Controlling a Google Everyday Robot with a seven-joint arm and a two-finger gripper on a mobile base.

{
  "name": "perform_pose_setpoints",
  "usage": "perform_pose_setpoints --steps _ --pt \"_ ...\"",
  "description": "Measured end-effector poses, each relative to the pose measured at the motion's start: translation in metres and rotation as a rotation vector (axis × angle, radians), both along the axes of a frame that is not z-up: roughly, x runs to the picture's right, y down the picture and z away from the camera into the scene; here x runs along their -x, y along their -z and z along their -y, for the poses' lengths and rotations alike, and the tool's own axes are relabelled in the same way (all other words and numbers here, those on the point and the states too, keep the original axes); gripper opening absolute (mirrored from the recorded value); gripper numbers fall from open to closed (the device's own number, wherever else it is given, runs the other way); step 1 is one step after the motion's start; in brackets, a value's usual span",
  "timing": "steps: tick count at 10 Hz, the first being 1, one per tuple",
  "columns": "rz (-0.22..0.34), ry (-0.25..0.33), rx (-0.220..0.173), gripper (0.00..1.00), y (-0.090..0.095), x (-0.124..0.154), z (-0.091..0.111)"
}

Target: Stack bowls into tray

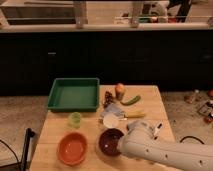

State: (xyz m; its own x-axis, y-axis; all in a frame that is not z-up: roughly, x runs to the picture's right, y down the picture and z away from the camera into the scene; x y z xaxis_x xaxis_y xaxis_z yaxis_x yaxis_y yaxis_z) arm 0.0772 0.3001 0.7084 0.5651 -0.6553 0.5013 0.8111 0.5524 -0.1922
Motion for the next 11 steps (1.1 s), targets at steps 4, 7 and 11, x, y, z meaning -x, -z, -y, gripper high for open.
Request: perform_pose_setpoints --steps 4,7,11 --pt "0.061 0.069 -0.026 0.00 0.016 0.029 0.005" --pt "0.117 0.123 -0.053 0.00 0.031 0.049 0.016" --pt "0.195 0.186 -0.070 0.00 0.036 0.078 0.030"
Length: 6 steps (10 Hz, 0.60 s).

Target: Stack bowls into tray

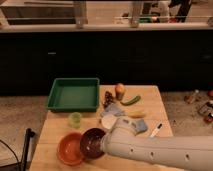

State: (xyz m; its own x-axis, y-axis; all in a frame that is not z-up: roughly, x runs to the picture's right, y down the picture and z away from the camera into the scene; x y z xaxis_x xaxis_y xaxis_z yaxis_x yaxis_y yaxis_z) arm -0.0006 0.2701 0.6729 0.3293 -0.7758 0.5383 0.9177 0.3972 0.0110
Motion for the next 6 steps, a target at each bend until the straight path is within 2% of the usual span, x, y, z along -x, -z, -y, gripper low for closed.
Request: perform_pose_setpoints --steps 3,6 --pt "0.039 0.028 0.012 0.00 -0.011 0.011 0.011" --pt "0.100 0.066 0.039 0.00 -0.021 0.034 0.018"
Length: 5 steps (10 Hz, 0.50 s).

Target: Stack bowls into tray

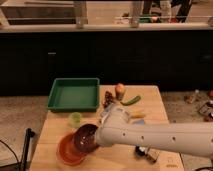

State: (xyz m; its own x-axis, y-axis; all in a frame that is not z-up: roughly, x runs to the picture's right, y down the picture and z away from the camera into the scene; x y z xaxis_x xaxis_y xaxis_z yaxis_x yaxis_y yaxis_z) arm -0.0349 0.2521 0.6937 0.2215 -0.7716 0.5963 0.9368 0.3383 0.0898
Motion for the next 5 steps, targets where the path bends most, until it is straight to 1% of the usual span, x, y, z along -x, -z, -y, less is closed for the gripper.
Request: perform_pose_setpoints --steps 2,3,5 --pt "0.034 0.021 0.012 0.00 -0.004 0.013 0.002" --pt "0.055 0.038 0.016 0.00 -0.005 0.024 0.002" --pt "0.079 0.064 0.020 0.00 -0.008 0.039 0.004"
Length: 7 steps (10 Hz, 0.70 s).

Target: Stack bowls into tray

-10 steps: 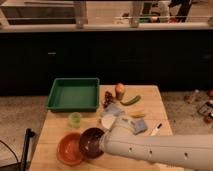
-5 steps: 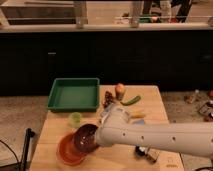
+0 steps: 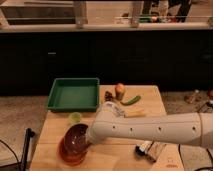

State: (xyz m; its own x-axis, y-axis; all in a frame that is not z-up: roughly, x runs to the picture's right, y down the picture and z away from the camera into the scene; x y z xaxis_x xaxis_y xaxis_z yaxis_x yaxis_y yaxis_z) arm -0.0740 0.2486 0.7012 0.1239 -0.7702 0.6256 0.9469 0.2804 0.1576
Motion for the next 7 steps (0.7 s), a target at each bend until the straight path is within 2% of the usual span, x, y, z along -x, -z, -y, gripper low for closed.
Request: perform_pose_setpoints --steps 5,6,7 --pt "0.044 0.048 0.025 0.00 -0.005 0.027 -0.002" --pt "0.047 0.050 0.030 0.05 -0.005 0.029 -0.003" --pt "0.051 0.053 0.034 0.14 -0.005 0.032 -0.005"
